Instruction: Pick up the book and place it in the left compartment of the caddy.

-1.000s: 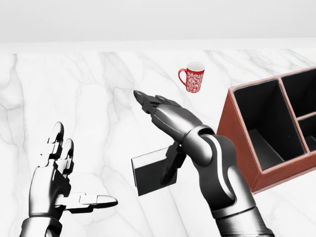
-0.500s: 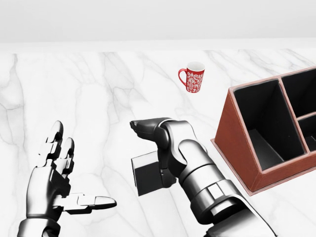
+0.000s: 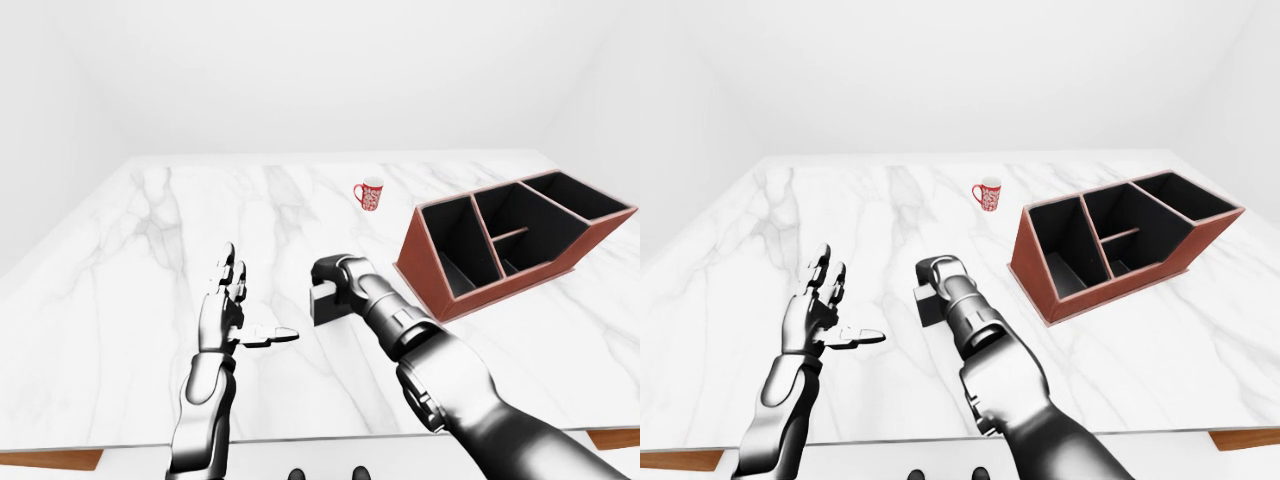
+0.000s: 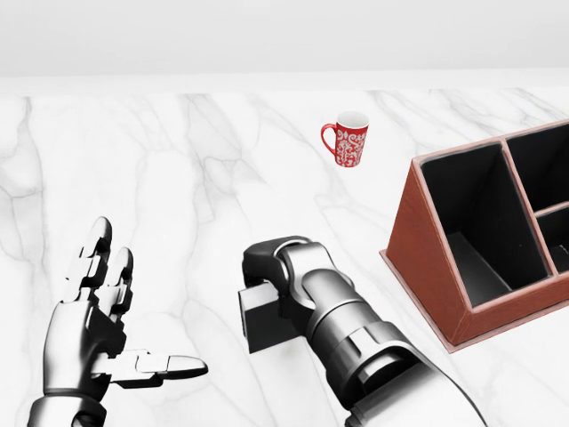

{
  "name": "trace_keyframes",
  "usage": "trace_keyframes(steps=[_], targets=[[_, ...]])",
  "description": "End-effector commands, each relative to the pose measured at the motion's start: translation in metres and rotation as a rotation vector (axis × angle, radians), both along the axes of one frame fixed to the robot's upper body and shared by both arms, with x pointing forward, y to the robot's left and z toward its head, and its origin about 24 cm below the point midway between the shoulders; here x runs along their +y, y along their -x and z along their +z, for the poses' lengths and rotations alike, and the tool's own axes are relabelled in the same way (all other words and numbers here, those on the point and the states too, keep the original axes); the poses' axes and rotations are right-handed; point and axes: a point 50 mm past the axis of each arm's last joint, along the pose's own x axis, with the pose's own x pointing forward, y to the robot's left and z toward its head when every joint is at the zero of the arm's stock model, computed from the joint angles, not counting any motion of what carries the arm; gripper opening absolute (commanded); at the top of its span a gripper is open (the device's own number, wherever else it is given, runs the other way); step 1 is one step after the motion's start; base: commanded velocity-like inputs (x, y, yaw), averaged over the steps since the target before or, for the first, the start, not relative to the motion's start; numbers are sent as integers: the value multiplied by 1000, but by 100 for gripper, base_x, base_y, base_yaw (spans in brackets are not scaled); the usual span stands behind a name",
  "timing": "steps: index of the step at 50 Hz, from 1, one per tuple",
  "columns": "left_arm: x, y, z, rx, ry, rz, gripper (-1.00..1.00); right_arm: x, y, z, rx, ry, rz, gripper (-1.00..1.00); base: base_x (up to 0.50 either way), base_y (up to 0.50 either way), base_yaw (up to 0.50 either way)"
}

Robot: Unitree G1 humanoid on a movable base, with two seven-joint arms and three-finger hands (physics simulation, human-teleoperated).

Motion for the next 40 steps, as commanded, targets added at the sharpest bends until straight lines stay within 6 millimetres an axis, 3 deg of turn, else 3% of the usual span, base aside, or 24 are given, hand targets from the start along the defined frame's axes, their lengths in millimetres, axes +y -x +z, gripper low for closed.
trace_keyframes(steps=[1, 15, 20, 23, 26, 27, 29, 31, 34, 40], targets=[[0, 1, 1, -1, 3, 0, 100, -2, 3, -9, -7, 20, 0, -100, 0, 0, 0], [1, 0, 0, 3, 1, 4, 100, 1, 2, -6, -29, -11, -4, -100, 0, 0, 0], [1, 0, 0, 3, 0, 5, 100, 2, -4, 4, -159, -123, -48, -100, 0, 0, 0], [1, 0, 0, 4, 0, 5, 100, 0, -5, 6, -148, -127, -53, -100, 0, 0, 0], [1, 0, -1, 4, -1, 5, 100, -2, -12, 20, -207, -167, -69, -100, 0, 0, 0], [1, 0, -1, 5, -2, 6, 100, -1, -15, 29, -301, -204, -78, -100, 0, 0, 0], [1, 0, -1, 5, -2, 6, 100, -3, -16, 30, -237, -184, -68, -100, 0, 0, 0], [1, -1, -1, 7, -4, 7, 100, -2, -21, 47, -364, -252, -86, -100, 0, 0, 0], [1, 0, -1, 7, -4, 7, 100, -2, -21, 53, -332, -257, -68, -100, 0, 0, 0], [1, -1, -1, 8, -5, 10, 100, -8, -24, 87, -409, -308, -49, -100, 0, 0, 0]])
